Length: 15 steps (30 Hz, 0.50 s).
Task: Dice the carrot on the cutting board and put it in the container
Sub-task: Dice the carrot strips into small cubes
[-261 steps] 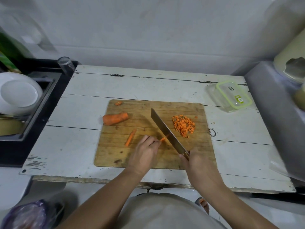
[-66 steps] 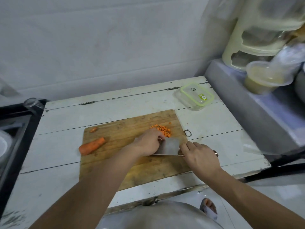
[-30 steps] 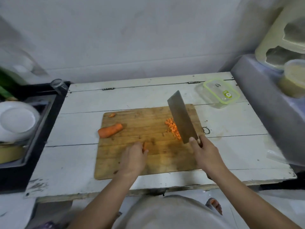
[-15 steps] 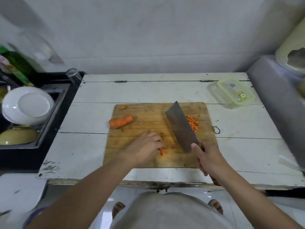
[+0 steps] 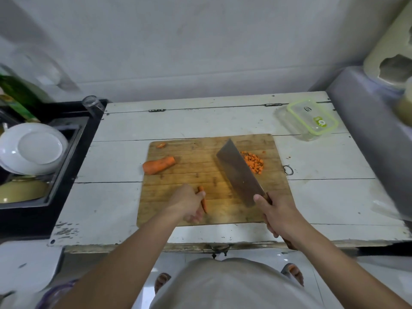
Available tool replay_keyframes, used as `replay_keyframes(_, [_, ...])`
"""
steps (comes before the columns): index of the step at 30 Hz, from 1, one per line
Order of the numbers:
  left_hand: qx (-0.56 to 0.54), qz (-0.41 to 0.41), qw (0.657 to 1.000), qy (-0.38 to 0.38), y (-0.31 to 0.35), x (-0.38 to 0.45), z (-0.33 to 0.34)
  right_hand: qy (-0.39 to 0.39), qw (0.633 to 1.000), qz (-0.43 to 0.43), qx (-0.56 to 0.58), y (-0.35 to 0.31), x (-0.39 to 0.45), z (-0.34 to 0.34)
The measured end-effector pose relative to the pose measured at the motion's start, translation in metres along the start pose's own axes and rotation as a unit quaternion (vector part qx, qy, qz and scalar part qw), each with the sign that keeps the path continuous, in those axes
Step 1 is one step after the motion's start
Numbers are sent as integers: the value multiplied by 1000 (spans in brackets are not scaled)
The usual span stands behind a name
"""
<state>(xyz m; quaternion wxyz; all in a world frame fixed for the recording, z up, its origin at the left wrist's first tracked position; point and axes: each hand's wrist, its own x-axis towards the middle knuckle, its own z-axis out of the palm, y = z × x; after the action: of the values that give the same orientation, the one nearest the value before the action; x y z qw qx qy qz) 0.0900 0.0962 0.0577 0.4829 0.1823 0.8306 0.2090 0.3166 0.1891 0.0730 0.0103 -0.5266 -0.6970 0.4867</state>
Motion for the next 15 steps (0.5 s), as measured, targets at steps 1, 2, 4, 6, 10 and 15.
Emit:
replay_keyframes(1, [-27, -3, 1000, -1, -2, -1, 0, -5, 1000, -2, 0, -1, -1, 2])
replay_keyframes(2, [-60, -5, 998, -4, -4, -3, 0, -8, 1000, -4, -3, -2, -2, 3])
replay_keyframes(4, [-116, -4, 993, -9, -7, -8, 3, -15, 1000, -7, -8, -5, -3, 6])
replay_keyframes(6, [-143, -13, 990, -6, -7, -9, 9, -29, 999, -8, -13, -8, -4, 10])
replay_keyframes(10, [-273, -59, 960, 3, 3, -7, 31, -49, 997, -17, -48, -15, -3, 16])
replay_keyframes(15, [-204, -49, 977, 33, -6, -8, 30, -62, 993, -34, -93, -20, 3, 11])
